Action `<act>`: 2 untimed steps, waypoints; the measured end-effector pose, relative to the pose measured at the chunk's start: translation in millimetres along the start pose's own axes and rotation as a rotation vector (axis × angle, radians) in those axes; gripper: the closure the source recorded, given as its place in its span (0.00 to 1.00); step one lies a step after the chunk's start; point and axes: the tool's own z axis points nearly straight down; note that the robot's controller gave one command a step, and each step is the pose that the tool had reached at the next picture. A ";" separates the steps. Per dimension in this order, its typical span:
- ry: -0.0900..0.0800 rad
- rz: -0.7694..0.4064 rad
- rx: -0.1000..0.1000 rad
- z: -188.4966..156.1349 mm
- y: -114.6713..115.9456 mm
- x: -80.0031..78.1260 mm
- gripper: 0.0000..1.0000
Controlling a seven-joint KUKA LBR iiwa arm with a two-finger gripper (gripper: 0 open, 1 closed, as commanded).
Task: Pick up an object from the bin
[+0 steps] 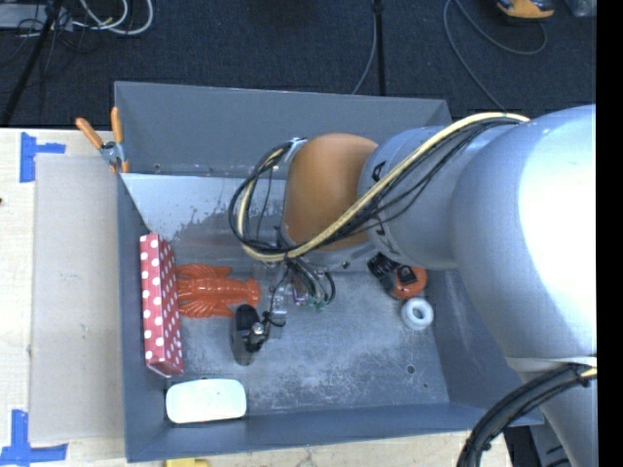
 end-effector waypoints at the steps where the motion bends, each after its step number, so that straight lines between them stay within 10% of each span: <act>1: 0.000 -0.286 0.001 0.8 8.4 7.8 0.00; 2: -0.001 -0.326 0.000 6.5 14.3 13.5 0.00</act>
Offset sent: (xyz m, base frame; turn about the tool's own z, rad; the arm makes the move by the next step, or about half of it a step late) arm -0.0164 0.0181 -0.0109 -0.3164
